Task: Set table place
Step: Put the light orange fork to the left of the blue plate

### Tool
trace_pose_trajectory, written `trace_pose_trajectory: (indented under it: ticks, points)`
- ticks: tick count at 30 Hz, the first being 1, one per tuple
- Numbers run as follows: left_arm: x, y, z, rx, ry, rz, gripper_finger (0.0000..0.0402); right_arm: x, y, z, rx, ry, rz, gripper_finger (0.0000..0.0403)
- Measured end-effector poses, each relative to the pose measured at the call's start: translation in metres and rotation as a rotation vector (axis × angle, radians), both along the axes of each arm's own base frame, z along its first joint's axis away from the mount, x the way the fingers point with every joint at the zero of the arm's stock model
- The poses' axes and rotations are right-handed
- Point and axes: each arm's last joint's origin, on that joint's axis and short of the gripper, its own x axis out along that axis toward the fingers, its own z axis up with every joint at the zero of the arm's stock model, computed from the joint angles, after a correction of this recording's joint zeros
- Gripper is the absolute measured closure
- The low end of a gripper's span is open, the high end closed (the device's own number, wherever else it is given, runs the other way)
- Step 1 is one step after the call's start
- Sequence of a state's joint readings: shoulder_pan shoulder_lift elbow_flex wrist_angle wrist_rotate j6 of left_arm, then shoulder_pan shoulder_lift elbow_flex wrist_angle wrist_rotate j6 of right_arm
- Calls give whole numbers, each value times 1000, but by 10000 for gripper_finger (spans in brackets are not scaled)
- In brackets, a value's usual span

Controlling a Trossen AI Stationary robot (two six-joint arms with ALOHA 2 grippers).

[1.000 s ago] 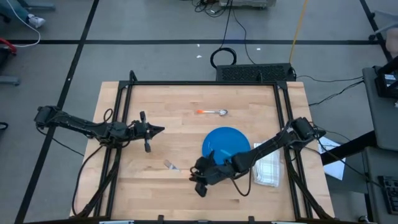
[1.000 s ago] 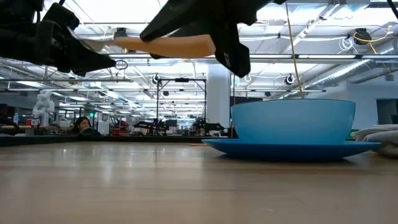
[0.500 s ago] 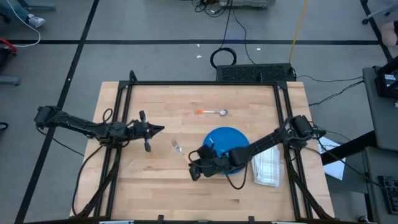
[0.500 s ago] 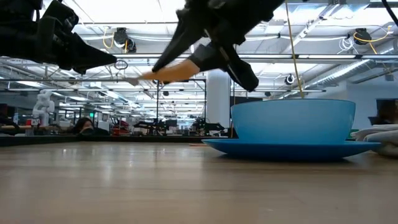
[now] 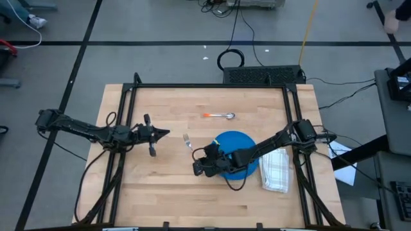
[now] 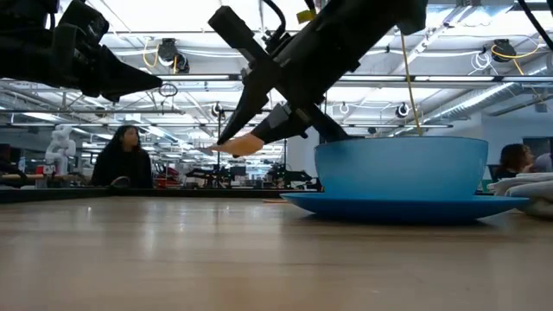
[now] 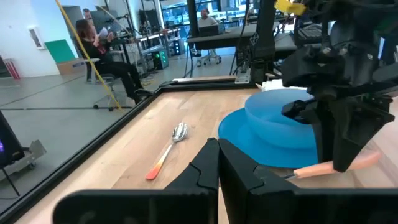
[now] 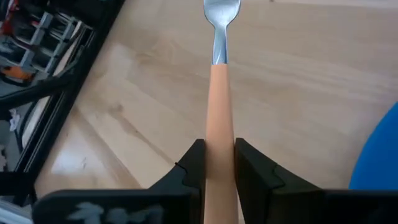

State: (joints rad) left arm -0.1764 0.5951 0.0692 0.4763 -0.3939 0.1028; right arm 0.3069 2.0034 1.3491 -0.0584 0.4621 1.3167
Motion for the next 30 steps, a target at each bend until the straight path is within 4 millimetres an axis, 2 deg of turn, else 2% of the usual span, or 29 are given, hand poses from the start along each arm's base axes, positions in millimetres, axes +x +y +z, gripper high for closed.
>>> trace_pose_trajectory:
  ticks: [5,8,17,25,30]
  points:
    - [0,0,0,1,3,0,392,5,-5,3,-24,-18,43,359]
    - [0,0,0,1,4,0,392,10,-3,14,-82,8,97,359]
    - [0,0,0,0,4,0,392,12,22,52,-266,119,292,359]
    - [0,0,-3,-7,29,0,392,-6,50,47,-359,247,509,359]
    - [0,0,-4,-19,32,1,392,-12,55,43,-418,310,583,359]
